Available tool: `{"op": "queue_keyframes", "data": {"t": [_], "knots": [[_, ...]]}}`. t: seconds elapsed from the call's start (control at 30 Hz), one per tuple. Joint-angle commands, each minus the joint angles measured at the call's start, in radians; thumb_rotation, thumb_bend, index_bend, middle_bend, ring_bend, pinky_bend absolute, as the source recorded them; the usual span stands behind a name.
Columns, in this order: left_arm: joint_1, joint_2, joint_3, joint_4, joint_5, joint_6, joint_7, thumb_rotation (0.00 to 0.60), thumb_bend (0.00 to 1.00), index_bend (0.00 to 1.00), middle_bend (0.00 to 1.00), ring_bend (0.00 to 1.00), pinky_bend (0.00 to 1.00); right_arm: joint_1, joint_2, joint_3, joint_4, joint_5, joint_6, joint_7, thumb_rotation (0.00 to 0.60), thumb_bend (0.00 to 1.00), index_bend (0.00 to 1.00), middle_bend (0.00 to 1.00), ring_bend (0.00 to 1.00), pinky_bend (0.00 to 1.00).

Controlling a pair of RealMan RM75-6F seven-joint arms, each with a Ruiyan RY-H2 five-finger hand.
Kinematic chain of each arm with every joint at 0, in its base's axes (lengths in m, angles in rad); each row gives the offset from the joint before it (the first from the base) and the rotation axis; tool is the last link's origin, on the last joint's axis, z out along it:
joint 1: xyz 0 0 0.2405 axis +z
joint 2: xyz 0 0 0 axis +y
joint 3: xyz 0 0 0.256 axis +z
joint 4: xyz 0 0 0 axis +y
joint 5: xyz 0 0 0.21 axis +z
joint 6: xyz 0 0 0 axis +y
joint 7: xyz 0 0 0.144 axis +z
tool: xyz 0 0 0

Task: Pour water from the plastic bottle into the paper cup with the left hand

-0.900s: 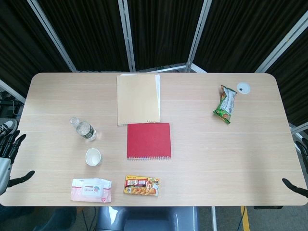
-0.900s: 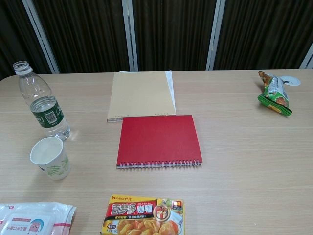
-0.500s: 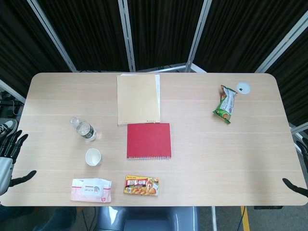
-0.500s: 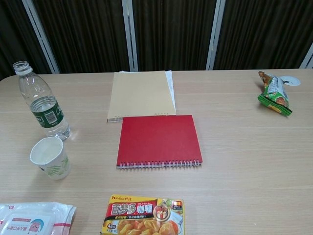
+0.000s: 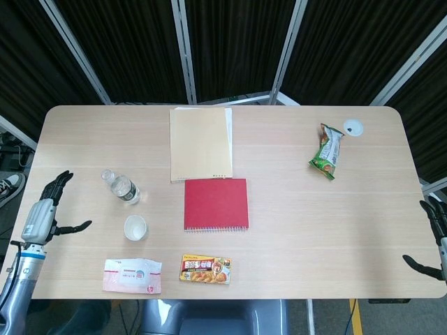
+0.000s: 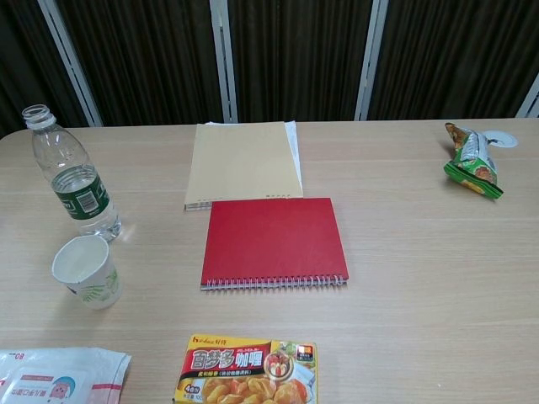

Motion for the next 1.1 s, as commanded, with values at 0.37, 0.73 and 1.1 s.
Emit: {"op": "queue_keyframes", "data": {"t": [0.37, 0.73, 1.1], "knots": [[-0.161, -0.258, -0.052, 0.414, -0.077, -0.251, -0.287, 0.6, 0.0, 0.0, 0.0, 0.0, 0.0, 0.019, -0.022, 0.003, 0.013, 0.051, -0.055, -0.043, 0.6, 0.0, 0.0, 0.0, 0.0, 0.0], [-0.254, -0.326, -0.048, 0.524, -0.031, -0.339, -0.456, 0.6, 0.0, 0.0, 0.0, 0.0, 0.0, 0.026, -0.033, 0.004, 0.012, 0.089, -0.087, -0.087, 0.6, 0.0, 0.0, 0.0, 0.0, 0.0], [-0.299, -0.353, -0.033, 0.555, 0.009, -0.353, -0.612, 0.6, 0.0, 0.0, 0.0, 0.0, 0.0, 0.04, -0.052, 0.007, 0.016, 0.117, -0.119, -0.131, 0.6, 0.0, 0.0, 0.0, 0.0, 0.0]]}}
